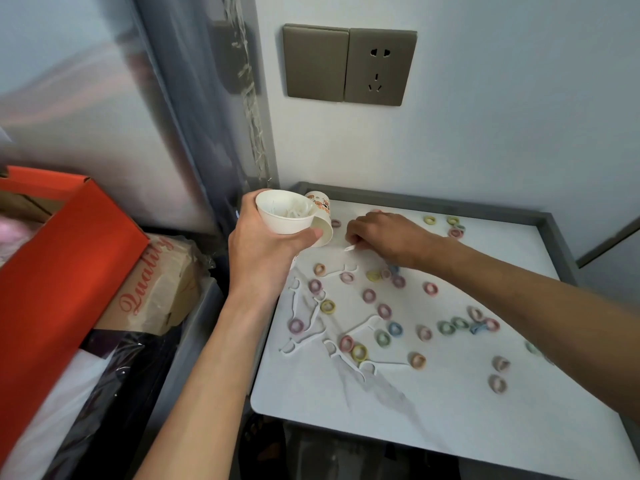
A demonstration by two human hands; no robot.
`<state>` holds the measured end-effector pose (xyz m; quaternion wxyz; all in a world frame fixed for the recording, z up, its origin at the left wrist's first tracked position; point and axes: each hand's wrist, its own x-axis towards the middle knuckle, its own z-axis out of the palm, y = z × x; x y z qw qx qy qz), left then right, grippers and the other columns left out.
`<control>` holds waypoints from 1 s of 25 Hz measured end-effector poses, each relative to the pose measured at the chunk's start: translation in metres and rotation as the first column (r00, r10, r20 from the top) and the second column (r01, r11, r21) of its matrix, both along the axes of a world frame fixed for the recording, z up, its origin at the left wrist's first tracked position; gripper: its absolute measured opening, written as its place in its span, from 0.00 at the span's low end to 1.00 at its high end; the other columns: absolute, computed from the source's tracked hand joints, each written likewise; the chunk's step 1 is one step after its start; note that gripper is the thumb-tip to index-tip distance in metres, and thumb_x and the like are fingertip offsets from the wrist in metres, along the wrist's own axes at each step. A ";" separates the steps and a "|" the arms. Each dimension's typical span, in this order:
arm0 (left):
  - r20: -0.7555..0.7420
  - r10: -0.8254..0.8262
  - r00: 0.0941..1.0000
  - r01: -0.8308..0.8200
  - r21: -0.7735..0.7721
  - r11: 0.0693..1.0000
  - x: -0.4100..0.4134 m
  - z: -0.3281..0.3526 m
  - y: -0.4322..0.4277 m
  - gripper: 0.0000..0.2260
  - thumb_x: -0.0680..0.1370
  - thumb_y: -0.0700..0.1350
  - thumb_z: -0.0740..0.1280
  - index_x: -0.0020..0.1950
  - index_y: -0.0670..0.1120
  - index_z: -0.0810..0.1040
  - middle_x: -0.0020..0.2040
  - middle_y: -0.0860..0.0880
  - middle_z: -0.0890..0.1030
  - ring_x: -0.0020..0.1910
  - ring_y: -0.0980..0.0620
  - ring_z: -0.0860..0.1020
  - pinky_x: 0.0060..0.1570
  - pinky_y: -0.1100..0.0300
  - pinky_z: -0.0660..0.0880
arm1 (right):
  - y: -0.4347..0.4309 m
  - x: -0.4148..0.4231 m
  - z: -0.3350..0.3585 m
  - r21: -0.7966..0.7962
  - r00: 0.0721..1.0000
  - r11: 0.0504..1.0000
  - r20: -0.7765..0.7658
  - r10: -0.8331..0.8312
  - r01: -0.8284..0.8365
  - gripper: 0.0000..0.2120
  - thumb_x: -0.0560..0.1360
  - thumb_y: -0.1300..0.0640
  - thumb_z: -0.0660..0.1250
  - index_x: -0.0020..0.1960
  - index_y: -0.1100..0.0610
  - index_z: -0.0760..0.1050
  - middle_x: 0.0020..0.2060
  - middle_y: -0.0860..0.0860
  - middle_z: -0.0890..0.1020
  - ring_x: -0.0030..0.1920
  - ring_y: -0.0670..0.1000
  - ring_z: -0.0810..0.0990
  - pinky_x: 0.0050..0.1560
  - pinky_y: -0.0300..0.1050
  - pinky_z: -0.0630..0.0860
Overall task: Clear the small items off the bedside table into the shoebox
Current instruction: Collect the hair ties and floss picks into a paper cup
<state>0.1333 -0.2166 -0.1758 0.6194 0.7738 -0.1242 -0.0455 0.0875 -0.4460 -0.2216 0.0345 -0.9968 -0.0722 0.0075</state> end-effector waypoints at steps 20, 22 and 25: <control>0.000 0.005 1.000 -0.005 -0.024 1.000 0.001 -0.001 0.005 0.31 0.59 0.46 0.81 0.59 0.52 0.75 0.51 0.56 0.81 0.53 0.55 0.80 0.56 0.48 0.78 | 0.049 -0.013 -0.005 0.108 0.994 0.994 -0.108 -0.003 0.014 0.05 0.75 0.63 0.68 0.50 0.56 0.79 0.47 0.50 0.80 0.46 0.50 0.81 0.41 0.43 0.72; -0.002 0.001 1.000 -0.001 -0.023 1.000 0.001 -0.001 0.004 0.31 0.59 0.46 0.82 0.59 0.52 0.75 0.51 0.56 0.81 0.53 0.55 0.80 0.56 0.49 0.78 | 0.050 -0.012 -0.005 0.075 0.993 0.997 -0.122 -0.006 0.016 0.06 0.75 0.63 0.68 0.50 0.57 0.78 0.48 0.50 0.79 0.47 0.51 0.81 0.40 0.41 0.69; -0.007 -0.010 1.000 0.010 -0.018 1.000 0.000 0.000 0.004 0.31 0.59 0.46 0.82 0.59 0.52 0.75 0.51 0.56 0.81 0.53 0.55 0.80 0.56 0.49 0.78 | 0.053 -0.008 -0.007 -0.042 0.993 0.999 -0.121 0.007 -0.012 0.06 0.77 0.60 0.65 0.54 0.57 0.76 0.52 0.53 0.77 0.52 0.55 0.77 0.42 0.47 0.73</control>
